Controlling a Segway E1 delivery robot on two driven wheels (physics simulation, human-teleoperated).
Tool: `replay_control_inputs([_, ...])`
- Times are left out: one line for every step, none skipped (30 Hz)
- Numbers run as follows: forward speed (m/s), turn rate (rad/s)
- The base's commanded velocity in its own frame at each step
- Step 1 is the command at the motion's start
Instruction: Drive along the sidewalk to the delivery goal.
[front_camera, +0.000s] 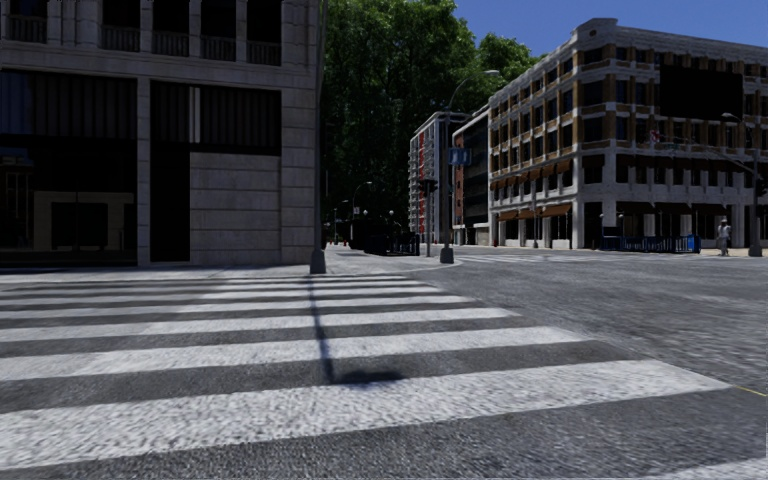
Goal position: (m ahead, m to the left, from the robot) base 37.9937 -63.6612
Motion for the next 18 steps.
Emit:
replay_control_inputs([2.00,0.00])
replay_control_inputs([2.00,0.00])
replay_control_inputs([2.00,0.00])
replay_control_inputs([2.00,0.00])
replay_control_inputs([2.00,0.00])
replay_control_inputs([2.00,0.00])
replay_control_inputs([2.00,0.00])
replay_control_inputs([2.00,0.00])
replay_control_inputs([2.00,0.00])
replay_control_inputs([2.00,0.00])
replay_control_inputs([2.00,0.00])
replay_control_inputs([2.00,0.00])
replay_control_inputs([2.00,0.00])
replay_control_inputs([2.00,0.00])
replay_control_inputs([2.00,0.00])
replay_control_inputs([2.00,0.00])
replay_control_inputs([2.00,0.00])
replay_control_inputs([2.00,0.04])
